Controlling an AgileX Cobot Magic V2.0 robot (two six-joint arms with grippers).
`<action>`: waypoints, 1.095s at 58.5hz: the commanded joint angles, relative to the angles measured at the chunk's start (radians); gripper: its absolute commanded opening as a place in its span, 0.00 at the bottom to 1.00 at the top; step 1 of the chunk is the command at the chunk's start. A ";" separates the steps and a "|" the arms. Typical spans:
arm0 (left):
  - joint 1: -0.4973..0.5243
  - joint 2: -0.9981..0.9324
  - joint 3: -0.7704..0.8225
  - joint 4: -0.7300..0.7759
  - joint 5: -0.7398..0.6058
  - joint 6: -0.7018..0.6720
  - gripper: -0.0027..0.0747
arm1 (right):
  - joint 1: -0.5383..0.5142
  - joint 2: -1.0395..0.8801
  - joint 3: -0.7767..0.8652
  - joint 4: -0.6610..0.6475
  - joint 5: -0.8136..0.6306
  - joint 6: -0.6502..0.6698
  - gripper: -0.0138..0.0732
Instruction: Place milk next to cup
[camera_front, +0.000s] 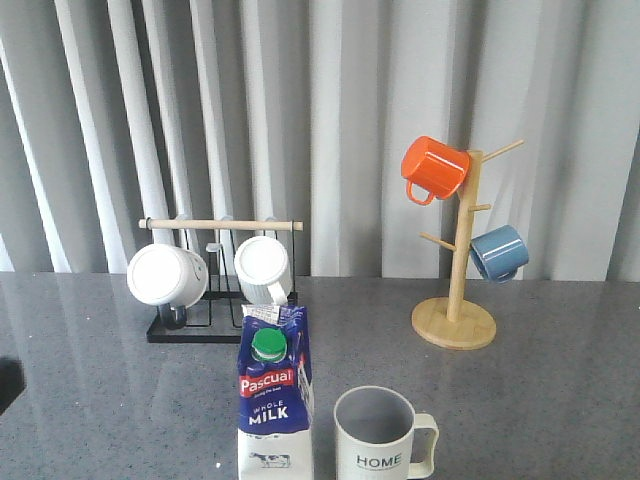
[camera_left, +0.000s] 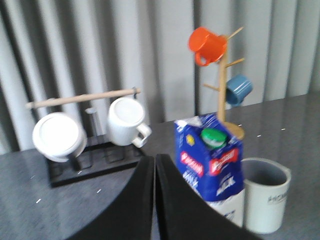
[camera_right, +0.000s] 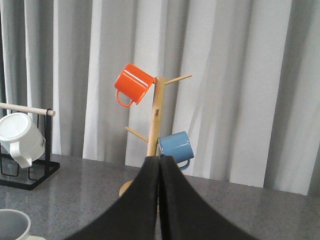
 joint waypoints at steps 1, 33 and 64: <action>0.073 -0.100 0.110 0.042 -0.128 -0.050 0.02 | -0.007 0.001 -0.034 -0.006 -0.068 -0.008 0.15; 0.325 -0.661 0.558 0.052 -0.082 -0.136 0.02 | -0.007 0.001 -0.034 -0.006 -0.068 -0.008 0.15; 0.392 -0.677 0.554 0.045 0.000 -0.153 0.02 | -0.007 0.001 -0.034 -0.006 -0.068 -0.008 0.15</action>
